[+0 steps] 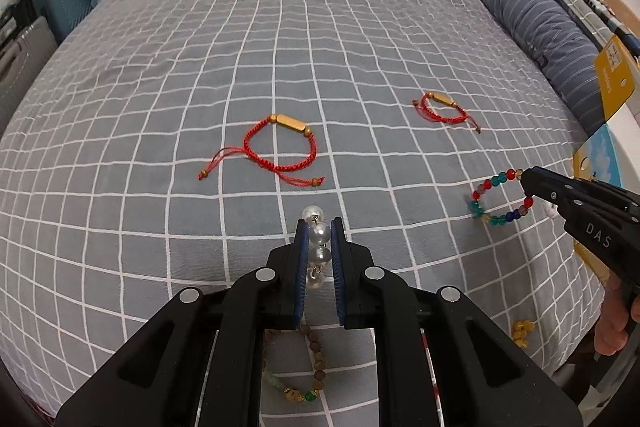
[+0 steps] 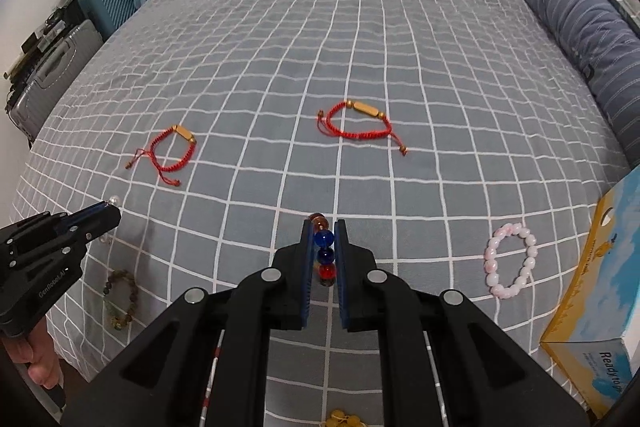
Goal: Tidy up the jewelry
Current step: 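Carry the pearls and multicolour bracelet in both tools over the white box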
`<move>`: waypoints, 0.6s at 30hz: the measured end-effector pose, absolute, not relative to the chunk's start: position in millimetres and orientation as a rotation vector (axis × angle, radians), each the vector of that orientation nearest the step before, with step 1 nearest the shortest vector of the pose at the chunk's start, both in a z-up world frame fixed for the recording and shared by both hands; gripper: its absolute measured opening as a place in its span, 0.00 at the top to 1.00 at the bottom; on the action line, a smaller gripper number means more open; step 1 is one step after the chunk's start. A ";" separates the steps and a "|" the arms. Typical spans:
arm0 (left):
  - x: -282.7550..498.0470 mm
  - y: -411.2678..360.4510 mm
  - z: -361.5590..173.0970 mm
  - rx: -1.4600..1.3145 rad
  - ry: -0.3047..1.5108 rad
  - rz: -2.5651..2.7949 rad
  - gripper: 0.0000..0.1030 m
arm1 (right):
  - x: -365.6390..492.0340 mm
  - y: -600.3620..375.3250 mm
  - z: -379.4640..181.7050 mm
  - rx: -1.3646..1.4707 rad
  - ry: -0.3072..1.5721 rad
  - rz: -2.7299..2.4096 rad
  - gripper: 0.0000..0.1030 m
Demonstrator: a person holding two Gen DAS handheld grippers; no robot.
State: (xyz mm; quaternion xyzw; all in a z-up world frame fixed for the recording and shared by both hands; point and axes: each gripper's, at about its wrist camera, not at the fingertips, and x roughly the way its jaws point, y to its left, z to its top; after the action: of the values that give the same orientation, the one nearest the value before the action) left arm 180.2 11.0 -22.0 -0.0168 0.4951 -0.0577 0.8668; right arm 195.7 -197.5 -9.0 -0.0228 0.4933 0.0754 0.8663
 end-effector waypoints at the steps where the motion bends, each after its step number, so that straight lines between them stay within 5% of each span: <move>1: 180.2 9.7 -19.7 -0.033 1.033 -0.121 0.90 | 195.3 -197.9 -7.1 -0.049 1.029 0.157 0.91; 18: 177.3 -43.2 30.1 0.028 0.957 -0.167 0.90 | 171.2 -238.7 43.0 -0.013 0.925 0.110 0.91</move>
State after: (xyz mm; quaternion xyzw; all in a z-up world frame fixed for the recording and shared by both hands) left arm 177.3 -43.2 30.1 0.0136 0.4597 -0.0803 0.8843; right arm 171.2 -238.7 43.0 -0.0062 0.4461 0.0529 0.8934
